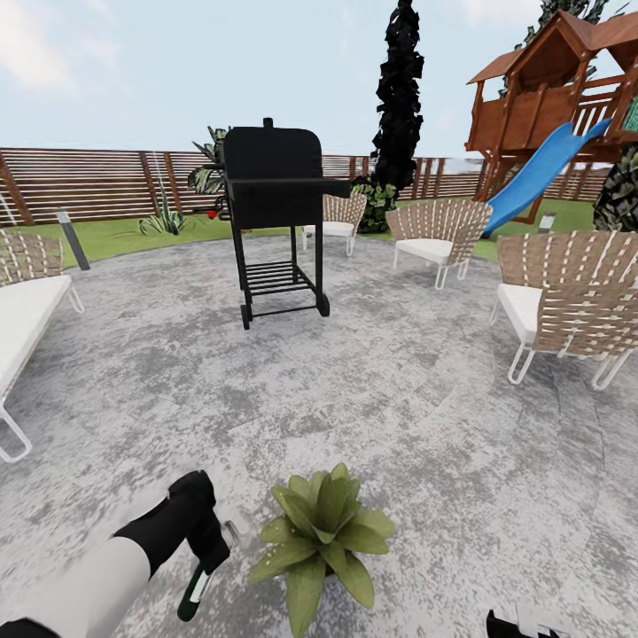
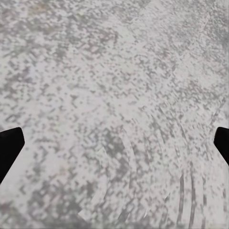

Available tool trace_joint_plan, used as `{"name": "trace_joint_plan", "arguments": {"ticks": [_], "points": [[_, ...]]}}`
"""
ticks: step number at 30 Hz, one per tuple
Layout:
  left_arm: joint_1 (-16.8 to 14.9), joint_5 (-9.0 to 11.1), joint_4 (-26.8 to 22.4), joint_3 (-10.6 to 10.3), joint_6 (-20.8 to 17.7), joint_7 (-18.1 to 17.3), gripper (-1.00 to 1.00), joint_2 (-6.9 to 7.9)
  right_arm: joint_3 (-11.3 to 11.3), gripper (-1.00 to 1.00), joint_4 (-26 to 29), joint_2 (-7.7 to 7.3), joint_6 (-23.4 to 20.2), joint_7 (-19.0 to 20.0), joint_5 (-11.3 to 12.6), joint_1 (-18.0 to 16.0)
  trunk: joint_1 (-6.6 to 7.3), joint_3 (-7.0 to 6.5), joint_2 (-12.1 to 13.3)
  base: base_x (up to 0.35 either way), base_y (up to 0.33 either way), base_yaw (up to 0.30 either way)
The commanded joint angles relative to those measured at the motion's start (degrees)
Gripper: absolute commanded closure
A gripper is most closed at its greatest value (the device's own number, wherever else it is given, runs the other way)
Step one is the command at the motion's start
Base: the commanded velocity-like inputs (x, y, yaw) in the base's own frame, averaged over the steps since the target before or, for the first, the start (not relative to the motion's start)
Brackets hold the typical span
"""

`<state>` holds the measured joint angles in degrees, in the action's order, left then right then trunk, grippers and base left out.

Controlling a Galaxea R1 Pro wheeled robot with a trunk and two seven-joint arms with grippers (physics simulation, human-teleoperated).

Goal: Pick up the pesticide atomizer in the garden and spray insectifuge to fully cover both potted plants in the garden.

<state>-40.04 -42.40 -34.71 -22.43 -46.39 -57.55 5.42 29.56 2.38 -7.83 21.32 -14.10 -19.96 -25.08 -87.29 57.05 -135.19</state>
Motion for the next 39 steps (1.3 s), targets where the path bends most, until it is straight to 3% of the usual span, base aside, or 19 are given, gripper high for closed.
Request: {"name": "trace_joint_plan", "arguments": {"ticks": [1, 8, 11, 18, 19, 22, 24, 29, 33, 35, 36, 39], "points": [[0.1, -0.4, -0.2, -0.2, -0.2, -0.4, 1.00, 0.04, 0.4, -1.00, -0.1, -0.04, 0.2, -0.2, -0.6, 0.0, 0.01, 0.05, 0.0, 0.000, 0.000, 0.000], [-0.3, -0.4, -1.0, -0.2, -0.2, -0.5, 1.00, -0.16, 0.4, -1.00, 0.0, -0.08, 0.2, -0.2, -0.6, 0.1, 0.01, 0.05, 0.0, 0.000, 0.000, 0.000], [-2.0, -0.4, -1.1, -0.2, -0.2, -0.6, 1.00, -0.18, 0.4, -1.00, 0.0, -0.08, 0.2, -0.2, -0.6, 0.1, 0.01, 0.05, 0.0, 0.000, 0.000, 0.000], [-2.9, 0.1, -0.1, -0.2, -0.2, -1.4, 1.00, 2.41, 0.4, -1.00, 0.0, -0.10, 0.2, -0.2, -0.6, 0.1, 0.01, 0.05, 0.0, 0.000, 0.000, 0.000], [-3.0, 0.2, -0.2, -0.1, -0.2, -3.2, 1.00, 2.40, 0.4, -1.00, 0.0, -0.09, 0.2, -0.2, -0.6, 0.1, 0.01, 0.05, 0.0, 0.000, 0.000, 0.000], [-3.7, -0.5, -1.0, -0.4, -0.4, -13.7, 1.00, 1.91, 0.4, -1.00, 0.1, -0.09, 0.2, -0.3, -0.5, 0.1, 0.01, 0.05, 0.0, 0.000, 0.000, 0.135], [-4.0, -2.9, -2.4, -0.5, -0.5, -18.9, 1.00, 1.80, 0.4, -1.00, 0.1, -0.09, 0.2, -0.3, -0.5, 0.1, 0.01, 0.05, 0.0, 0.000, 0.000, 0.248], [-3.7, -9.1, -3.3, -0.4, -0.5, -23.1, 1.00, 1.71, 0.4, -1.00, 0.2, -0.08, 0.2, -0.3, -0.5, 0.1, 0.01, 0.05, 0.0, 0.000, 0.000, 0.272], [-4.1, -11.4, -4.2, -0.5, -0.4, -28.3, 1.00, 1.06, 0.4, -1.00, 0.3, -0.08, 0.3, -0.3, -0.5, 0.1, 0.01, 0.05, 0.0, 0.042, -0.118, 0.119], [-4.3, -13.6, -4.8, -0.5, -0.4, -29.1, 1.00, 0.27, 0.4, -1.00, 0.3, -0.13, 0.3, -0.3, -0.5, 0.1, 0.01, 0.05, 0.0, 0.109, -0.234, 0.020], [-4.1, -16.7, -5.1, -0.4, -0.4, -29.5, 1.00, -0.43, 0.4, -1.00, 0.3, -0.15, 0.3, -0.3, -0.5, 0.1, 0.01, 0.05, 0.0, 0.122, -0.250, 0.006], [-3.9, -19.7, -5.2, -0.3, -0.5, -29.8, 1.00, -0.90, 0.4, -1.00, 0.3, -0.26, 0.3, -0.3, -0.5, 0.1, 0.01, 0.05, 0.0, 0.118, -0.256, 0.002]]}}
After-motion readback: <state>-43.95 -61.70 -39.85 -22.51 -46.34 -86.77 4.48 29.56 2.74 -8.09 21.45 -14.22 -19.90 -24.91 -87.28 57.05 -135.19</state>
